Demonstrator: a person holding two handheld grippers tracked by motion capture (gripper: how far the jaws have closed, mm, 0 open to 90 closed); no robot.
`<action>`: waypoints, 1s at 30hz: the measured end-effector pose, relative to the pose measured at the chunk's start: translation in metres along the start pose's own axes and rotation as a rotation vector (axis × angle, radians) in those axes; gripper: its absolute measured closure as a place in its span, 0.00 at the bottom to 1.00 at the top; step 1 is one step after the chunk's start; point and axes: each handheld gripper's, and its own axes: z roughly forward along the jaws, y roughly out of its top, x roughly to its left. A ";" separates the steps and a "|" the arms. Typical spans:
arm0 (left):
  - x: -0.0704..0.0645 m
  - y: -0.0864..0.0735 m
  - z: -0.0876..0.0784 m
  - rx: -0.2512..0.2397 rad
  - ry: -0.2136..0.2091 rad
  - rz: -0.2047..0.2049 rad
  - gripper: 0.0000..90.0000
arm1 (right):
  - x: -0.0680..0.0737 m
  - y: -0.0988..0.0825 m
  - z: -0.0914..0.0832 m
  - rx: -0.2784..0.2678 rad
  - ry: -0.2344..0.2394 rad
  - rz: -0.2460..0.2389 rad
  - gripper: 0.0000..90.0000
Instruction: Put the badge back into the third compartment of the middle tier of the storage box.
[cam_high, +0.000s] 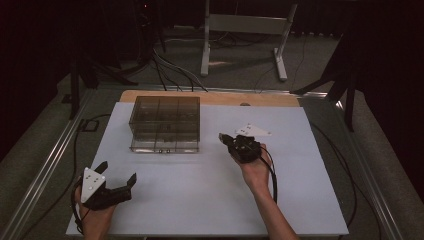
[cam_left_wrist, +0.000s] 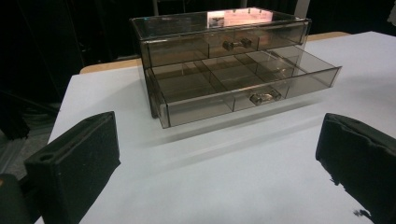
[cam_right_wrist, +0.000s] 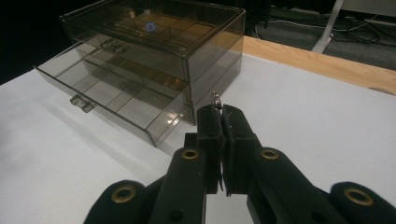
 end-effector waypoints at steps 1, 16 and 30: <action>0.000 0.000 0.000 -0.001 -0.001 -0.001 0.01 | 0.001 0.000 0.000 0.000 0.001 -0.001 0.97; 0.000 0.000 0.000 0.002 -0.001 0.002 0.01 | 0.011 0.005 0.007 -0.002 0.018 -0.013 0.97; 0.000 0.000 0.000 0.003 -0.002 0.003 0.01 | 0.020 0.008 0.016 0.001 0.024 -0.028 0.97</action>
